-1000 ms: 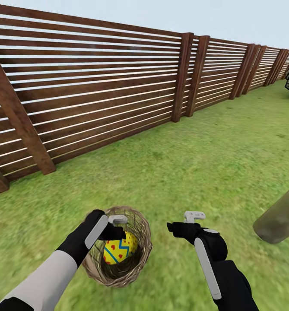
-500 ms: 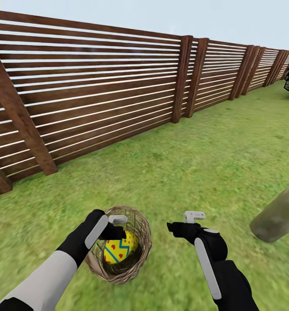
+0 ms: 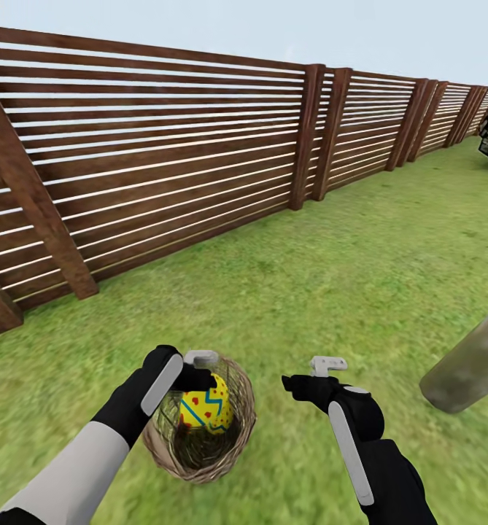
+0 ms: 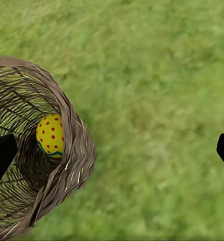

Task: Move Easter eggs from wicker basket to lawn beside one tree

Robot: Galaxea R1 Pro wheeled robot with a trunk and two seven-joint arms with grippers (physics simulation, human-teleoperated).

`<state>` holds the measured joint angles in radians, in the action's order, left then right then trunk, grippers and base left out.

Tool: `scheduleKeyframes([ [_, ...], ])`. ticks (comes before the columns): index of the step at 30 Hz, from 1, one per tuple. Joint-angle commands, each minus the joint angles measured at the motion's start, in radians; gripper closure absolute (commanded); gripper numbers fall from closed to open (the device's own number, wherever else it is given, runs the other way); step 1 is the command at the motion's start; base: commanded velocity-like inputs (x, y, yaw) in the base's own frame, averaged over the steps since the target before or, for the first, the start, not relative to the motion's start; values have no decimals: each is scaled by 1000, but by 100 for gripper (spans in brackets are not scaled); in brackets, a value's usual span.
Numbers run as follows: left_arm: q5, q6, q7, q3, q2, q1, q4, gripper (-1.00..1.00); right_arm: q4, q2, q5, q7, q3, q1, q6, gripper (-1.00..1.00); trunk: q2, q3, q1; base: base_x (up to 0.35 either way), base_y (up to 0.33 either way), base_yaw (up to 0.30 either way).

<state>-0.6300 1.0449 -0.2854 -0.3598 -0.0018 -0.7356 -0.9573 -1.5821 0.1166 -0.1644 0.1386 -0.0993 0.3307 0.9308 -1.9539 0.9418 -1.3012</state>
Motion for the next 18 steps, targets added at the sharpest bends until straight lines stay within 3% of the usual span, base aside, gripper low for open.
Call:
scheduleKeyframes([
  [1,-10,2,-10,-2,0,-1,-6,100,-1,0,-10,10,-1,1,3,-100,7,-2,4,0,0,0],
  [10,-10,2,-15,-3,3,-1,-100,100,-1,0,-10,10,0,1,3,-100,70,-31,39,0,0,0],
  [18,-10,2,-65,0,3,-1,-135,100,-1,0,-10,10,0,1,3,-100,126,-56,69,0,0,0],
])
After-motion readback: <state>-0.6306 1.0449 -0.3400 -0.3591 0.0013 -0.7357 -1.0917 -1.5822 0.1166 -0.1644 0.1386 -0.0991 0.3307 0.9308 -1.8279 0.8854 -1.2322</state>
